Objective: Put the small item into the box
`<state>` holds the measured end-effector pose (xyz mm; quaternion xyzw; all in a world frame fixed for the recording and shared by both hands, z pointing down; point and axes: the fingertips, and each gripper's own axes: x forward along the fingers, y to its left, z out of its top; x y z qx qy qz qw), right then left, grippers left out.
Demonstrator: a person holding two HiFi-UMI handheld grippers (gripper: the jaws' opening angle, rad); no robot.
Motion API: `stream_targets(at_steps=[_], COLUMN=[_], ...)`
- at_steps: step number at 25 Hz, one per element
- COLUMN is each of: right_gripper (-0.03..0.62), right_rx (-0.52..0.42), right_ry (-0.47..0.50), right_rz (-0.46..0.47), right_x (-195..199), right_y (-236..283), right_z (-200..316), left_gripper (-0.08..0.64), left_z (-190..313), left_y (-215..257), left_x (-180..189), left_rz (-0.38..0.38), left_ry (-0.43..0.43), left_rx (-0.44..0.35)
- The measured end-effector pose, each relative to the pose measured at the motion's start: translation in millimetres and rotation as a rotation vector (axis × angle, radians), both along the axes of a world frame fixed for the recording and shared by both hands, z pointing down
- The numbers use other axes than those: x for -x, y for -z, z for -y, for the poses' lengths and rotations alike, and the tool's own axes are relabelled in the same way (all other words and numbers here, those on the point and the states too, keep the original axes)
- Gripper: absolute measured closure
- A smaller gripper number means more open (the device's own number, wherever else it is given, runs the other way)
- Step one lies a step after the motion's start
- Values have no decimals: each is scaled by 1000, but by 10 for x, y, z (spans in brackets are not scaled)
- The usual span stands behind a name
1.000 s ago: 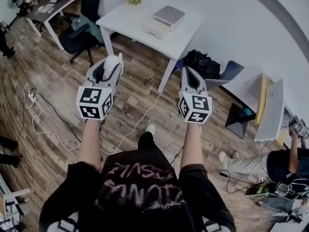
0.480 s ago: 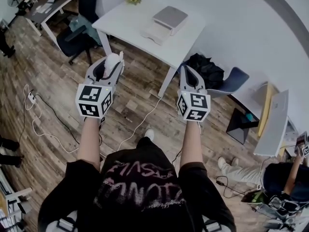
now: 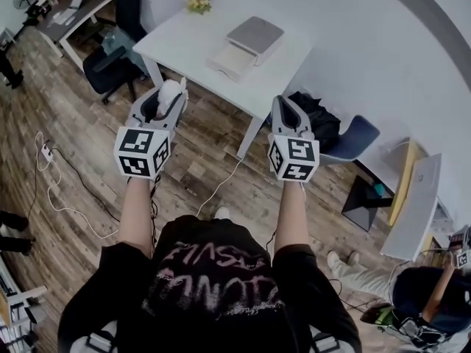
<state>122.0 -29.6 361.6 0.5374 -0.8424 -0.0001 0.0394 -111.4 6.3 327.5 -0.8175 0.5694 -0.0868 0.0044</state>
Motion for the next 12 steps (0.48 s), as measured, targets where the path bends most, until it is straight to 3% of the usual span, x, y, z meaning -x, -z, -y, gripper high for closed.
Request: stream_targets(at_steps=[12], right_gripper=[583], right_rx=[28], right_ry=[13], right_rz=[33], right_x=[36], right_y=[-98], right_z=[407], left_gripper=[385], left_z=[350], left_y=[-95], left_x=[63], left_rz=[-12], left_ry=[9], left_rx=[22])
